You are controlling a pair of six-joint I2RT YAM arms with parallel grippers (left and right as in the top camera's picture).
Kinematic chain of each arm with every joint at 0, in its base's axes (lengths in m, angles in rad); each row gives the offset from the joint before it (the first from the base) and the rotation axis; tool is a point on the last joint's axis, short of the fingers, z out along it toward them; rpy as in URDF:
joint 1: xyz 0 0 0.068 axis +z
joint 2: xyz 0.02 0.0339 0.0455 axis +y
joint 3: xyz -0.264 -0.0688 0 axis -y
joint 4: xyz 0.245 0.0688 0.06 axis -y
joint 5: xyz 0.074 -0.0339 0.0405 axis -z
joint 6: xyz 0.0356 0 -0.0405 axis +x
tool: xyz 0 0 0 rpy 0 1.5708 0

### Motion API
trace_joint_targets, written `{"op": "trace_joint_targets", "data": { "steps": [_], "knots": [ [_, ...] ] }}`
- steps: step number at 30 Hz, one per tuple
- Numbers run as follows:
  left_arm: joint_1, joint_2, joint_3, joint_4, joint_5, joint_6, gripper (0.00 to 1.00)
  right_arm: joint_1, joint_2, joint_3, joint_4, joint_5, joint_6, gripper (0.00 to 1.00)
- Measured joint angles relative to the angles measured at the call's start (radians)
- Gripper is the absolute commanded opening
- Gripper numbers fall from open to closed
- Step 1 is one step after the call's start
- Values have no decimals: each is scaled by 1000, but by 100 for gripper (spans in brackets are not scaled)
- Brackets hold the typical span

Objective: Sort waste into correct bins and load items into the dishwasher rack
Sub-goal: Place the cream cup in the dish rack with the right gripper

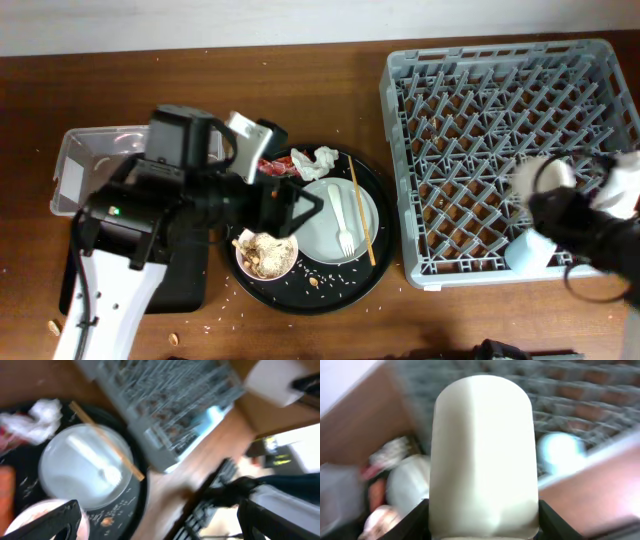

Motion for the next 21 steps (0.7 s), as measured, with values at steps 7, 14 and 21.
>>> {"op": "trace_joint_targets", "data": {
  "steps": [7,14,21],
  "knots": [
    [-143,-3,0,-116,-289,-4,99,-235,267,-1,-16,127,25,42],
    [-174,-82,0,-183,-407,-8,99,-343,469,-1,18,159,28,49],
    [-174,-180,0,-184,-426,-7,99,-358,626,-1,55,155,44,84]
  ]
}}
